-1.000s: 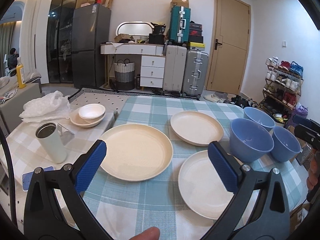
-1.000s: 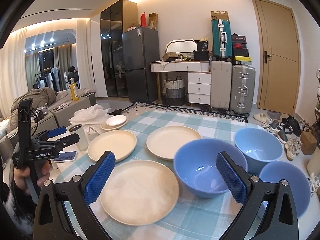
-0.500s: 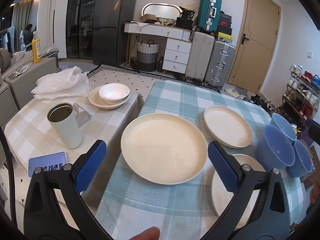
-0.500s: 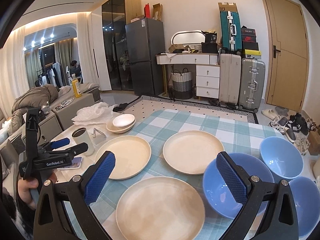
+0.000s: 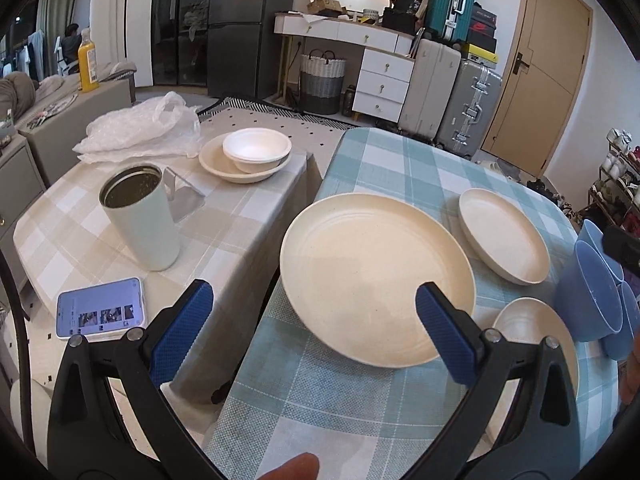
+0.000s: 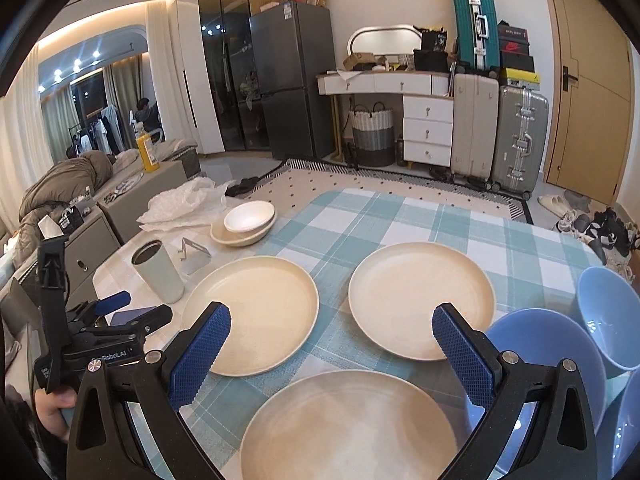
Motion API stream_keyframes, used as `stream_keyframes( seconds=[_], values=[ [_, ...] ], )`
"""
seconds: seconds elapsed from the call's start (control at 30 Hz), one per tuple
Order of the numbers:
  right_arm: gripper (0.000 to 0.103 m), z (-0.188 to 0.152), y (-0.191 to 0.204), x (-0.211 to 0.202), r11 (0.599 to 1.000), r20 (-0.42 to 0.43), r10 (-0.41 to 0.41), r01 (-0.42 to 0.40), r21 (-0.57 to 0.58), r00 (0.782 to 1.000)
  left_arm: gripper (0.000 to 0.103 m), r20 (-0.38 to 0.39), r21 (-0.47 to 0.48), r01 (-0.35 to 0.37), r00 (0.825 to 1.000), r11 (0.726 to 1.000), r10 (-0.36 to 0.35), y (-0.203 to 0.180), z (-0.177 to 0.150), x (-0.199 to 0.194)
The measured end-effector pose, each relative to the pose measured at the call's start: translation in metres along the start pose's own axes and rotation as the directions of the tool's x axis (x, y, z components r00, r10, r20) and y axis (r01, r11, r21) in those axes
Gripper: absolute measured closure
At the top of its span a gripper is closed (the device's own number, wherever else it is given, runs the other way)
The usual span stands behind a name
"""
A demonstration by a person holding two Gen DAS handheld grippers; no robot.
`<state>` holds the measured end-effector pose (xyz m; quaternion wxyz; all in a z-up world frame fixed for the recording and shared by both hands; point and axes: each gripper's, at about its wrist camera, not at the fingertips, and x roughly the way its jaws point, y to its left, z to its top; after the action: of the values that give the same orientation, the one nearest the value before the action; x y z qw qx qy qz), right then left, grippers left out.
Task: Organize plates and bowls
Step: 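Move the left tool toward the large cream plate nearest it, then close the left gripper on the rim of the large cream plate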
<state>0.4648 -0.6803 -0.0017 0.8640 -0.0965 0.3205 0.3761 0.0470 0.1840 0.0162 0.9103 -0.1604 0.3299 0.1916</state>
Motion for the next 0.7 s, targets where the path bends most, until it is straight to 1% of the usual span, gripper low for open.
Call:
stream_keyframes(
  seconds=[0.17, 0.33, 0.47, 0.7],
  values=[
    [0.0, -0.001, 0.009, 0.042, 1.0, -0.077, -0.015, 0.013, -0.017, 0.997, 0.002, -0.038, -0.016, -0.054, 0.998, 0.998, 0.053, 0.011, -0.004, 0.028],
    [0.0, -0.009, 0.02, 0.076, 0.999, -0.139, -0.02, 0.015, -0.037, 0.99, 0.002, -0.078, -0.022, -0.064, 0.995, 0.998, 0.063, 0.019, -0.009, 0.052],
    [0.0, -0.015, 0.025, 0.1, 0.999, -0.18, -0.025, 0.018, -0.046, 0.983, 0.002, -0.105, -0.023, -0.081, 0.991, 0.996, 0.078, 0.021, -0.013, 0.063],
    [0.0, -0.025, 0.033, 0.133, 0.997, -0.26, -0.034, 0.016, -0.07, 0.965, 0.002, -0.158, -0.043, -0.086, 0.984, 0.995, 0.078, 0.033, -0.017, 0.08]
  ],
)
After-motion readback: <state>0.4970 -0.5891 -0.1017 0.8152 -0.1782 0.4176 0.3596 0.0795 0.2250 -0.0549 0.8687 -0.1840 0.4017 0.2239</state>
